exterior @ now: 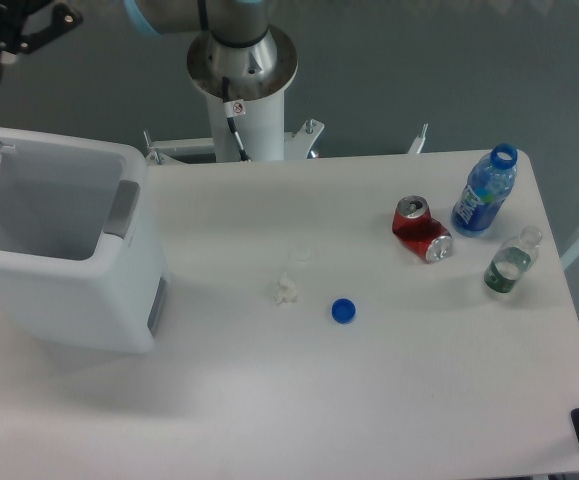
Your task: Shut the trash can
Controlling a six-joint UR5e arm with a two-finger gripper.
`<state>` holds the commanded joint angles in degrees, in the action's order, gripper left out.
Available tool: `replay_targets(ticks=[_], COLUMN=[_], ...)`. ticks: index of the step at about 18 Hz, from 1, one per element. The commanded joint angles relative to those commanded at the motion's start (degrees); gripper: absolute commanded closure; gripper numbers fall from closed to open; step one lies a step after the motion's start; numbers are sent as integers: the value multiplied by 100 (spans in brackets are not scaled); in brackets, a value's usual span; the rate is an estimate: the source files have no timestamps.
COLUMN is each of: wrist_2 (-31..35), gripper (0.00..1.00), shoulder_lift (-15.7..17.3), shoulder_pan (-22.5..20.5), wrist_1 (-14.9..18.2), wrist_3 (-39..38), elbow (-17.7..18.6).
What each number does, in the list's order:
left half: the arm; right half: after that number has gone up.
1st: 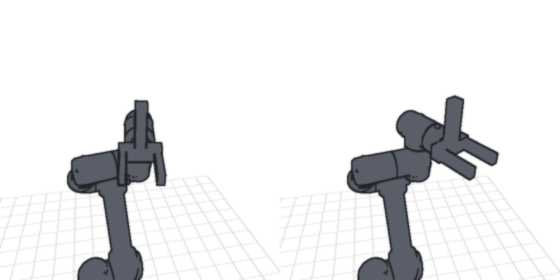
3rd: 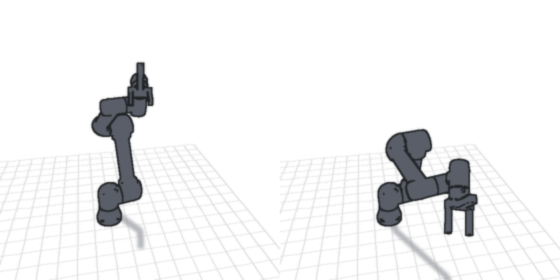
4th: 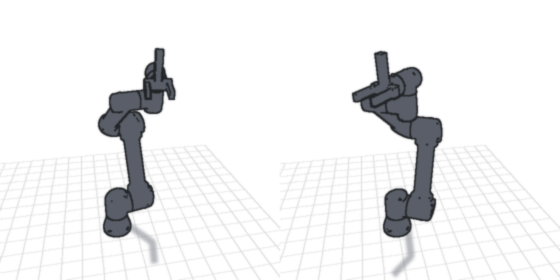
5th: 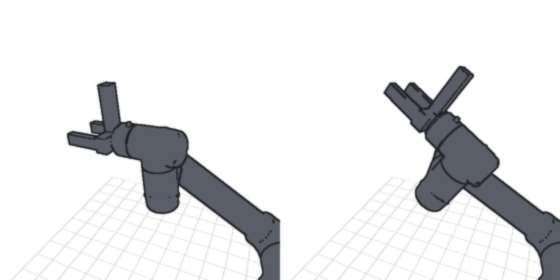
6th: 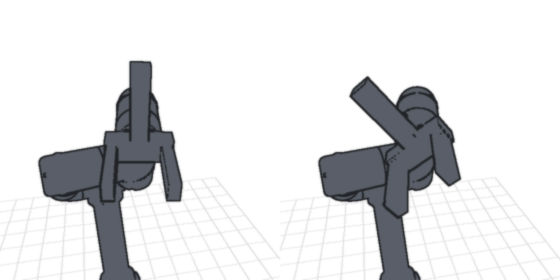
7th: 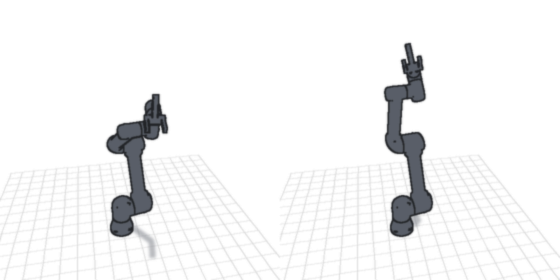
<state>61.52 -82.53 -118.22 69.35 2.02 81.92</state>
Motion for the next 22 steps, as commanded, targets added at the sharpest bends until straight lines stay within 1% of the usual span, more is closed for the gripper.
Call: replay_targets(ticks=[3,7,11,13,17,20,22], wrist_2=[0,70,167,228,649,764,843], gripper=[88,88,88,88,88,88,88], shoulder_lift=[-123,-237,-343,-404,-527,-589,-598], shoulder_pan=[290,650,809,958,1301,1433,1442], wrist_1=[0,0,0,9,17,35,44], wrist_3=[-9,-26,-26,-26,-35,-44,-44], elbow=[-150,-211,-220,-229,-238,-238,-238])
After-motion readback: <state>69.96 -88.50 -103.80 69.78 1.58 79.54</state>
